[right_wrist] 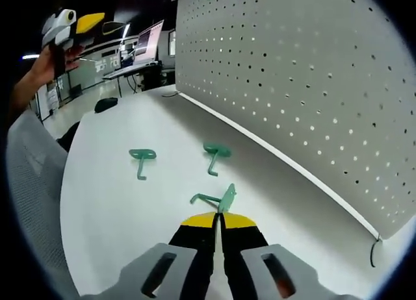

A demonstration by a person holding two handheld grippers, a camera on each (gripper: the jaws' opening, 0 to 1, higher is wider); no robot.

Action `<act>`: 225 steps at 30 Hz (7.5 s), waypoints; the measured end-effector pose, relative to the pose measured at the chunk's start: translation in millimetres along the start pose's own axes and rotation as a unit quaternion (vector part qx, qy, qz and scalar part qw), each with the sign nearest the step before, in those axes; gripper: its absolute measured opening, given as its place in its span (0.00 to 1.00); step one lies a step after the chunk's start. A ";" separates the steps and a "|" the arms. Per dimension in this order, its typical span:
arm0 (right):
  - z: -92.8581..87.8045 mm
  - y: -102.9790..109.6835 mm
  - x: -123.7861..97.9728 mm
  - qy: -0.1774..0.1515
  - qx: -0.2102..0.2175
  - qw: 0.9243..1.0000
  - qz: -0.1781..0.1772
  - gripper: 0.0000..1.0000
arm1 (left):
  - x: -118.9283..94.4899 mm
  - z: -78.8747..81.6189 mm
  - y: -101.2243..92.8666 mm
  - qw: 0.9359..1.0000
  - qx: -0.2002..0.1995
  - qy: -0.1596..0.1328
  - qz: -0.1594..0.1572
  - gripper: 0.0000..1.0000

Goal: Insert the hook assembly into the mounting plate slot until the hook locks in place.

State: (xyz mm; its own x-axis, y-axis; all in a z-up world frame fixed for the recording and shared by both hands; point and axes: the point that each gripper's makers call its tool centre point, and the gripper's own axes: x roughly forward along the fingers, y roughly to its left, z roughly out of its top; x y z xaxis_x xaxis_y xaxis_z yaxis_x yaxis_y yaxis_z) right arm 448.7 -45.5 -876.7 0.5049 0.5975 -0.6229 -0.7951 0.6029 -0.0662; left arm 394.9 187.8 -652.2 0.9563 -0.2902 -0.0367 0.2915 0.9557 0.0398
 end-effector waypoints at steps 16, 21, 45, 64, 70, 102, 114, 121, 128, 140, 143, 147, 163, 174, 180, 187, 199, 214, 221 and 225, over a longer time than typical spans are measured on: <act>-2.8 -4.0 13.6 0.005 0.013 1.000 -0.008 0.05 | 2.6 -2.4 -0.7 1.000 0.000 0.004 -0.002 0.65; -1.2 -6.1 16.9 0.001 0.015 1.000 -0.013 0.05 | 1.5 -3.5 0.1 1.000 -0.001 0.006 -0.001 0.65; 14.0 -19.9 -3.0 -0.021 0.007 0.999 -0.042 0.01 | 2.1 -3.0 -3.1 1.000 -0.002 0.005 -0.007 0.64; 25.9 -24.0 -10.6 -0.024 0.011 0.998 -0.052 0.01 | 2.5 -1.0 -10.6 1.000 0.000 0.003 -0.022 0.64; 34.3 -22.2 -18.0 -0.026 0.024 0.998 -0.051 0.00 | 1.6 -2.1 -13.3 1.000 0.000 0.003 -0.026 0.64; 93.2 10.0 -56.5 -0.054 0.105 0.993 -0.010 0.00 | 3.5 -37.6 -84.0 0.984 0.034 0.052 -0.170 0.51; 110.4 25.7 -65.4 -0.063 0.106 0.992 0.005 0.00 | 11.7 -39.8 -112.0 0.973 0.074 0.056 -0.213 0.45; 119.4 34.5 -71.8 -0.065 0.103 0.992 0.012 0.00 | 16.6 -45.0 -131.0 0.964 0.098 0.057 -0.242 0.42; 125.3 42.7 -75.3 -0.067 0.105 0.992 0.019 0.00 | 25.0 -49.5 -140.4 0.958 0.112 0.059 -0.257 0.38; 134.2 53.1 -77.1 -0.070 0.101 0.992 0.027 0.00 | 40.6 -63.4 -143.8 0.952 0.140 0.068 -0.263 0.30; 134.7 55.5 -77.3 -0.070 0.102 0.992 0.030 0.00 | 42.0 -63.4 -145.6 0.951 0.148 0.063 -0.265 0.28; 136.2 58.7 -77.4 -0.072 0.103 0.992 0.033 0.00 | 43.5 -67.3 -149.2 0.947 0.166 0.063 -0.269 0.25; 136.7 67.9 -77.4 -0.071 0.110 0.990 0.047 0.00 | 49.2 -70.0 -156.0 0.940 0.199 0.052 -0.272 0.12; 137.3 72.1 -77.5 -0.073 0.120 0.988 0.057 0.00 | 48.8 -71.2 -160.3 0.935 0.215 0.046 -0.277 0.07; 137.5 72.3 -77.5 -0.072 0.122 0.988 0.059 0.00 | 48.8 -71.2 -160.3 0.936 0.214 0.045 -0.276 0.06; 136.4 72.7 -77.0 -0.071 0.130 0.987 0.064 0.00 | 49.4 -71.8 -158.8 0.937 0.210 0.045 -0.275 0.04; 139.4 74.9 -76.0 -0.082 0.113 0.988 0.069 0.02 | 50.0 -71.2 -155.2 0.943 0.189 0.051 -0.269 0.03; 148.4 73.6 -81.7 -0.124 0.068 0.989 0.050 0.31 | 54.4 -63.8 -131.6 0.959 0.142 0.060 -0.236 0.03; 149.4 67.9 -83.0 -0.137 0.050 0.989 0.023 0.45 | 55.9 -47.7 -116.3 0.969 0.122 0.050 -0.209 0.03; 147.4 60.6 -83.8 -0.141 0.038 0.989 -0.003 0.58 | 57.5 -39.0 -105.4 0.975 0.108 0.045 -0.191 0.03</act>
State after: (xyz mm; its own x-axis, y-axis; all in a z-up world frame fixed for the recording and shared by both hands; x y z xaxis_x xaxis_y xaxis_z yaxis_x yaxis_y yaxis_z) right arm 407.8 18.9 -713.7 0.5913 0.7116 -0.3794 -0.7701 0.6379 -0.0039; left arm 418.2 72.3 -697.4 0.7736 -0.6084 -0.1770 0.6336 0.7432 0.2148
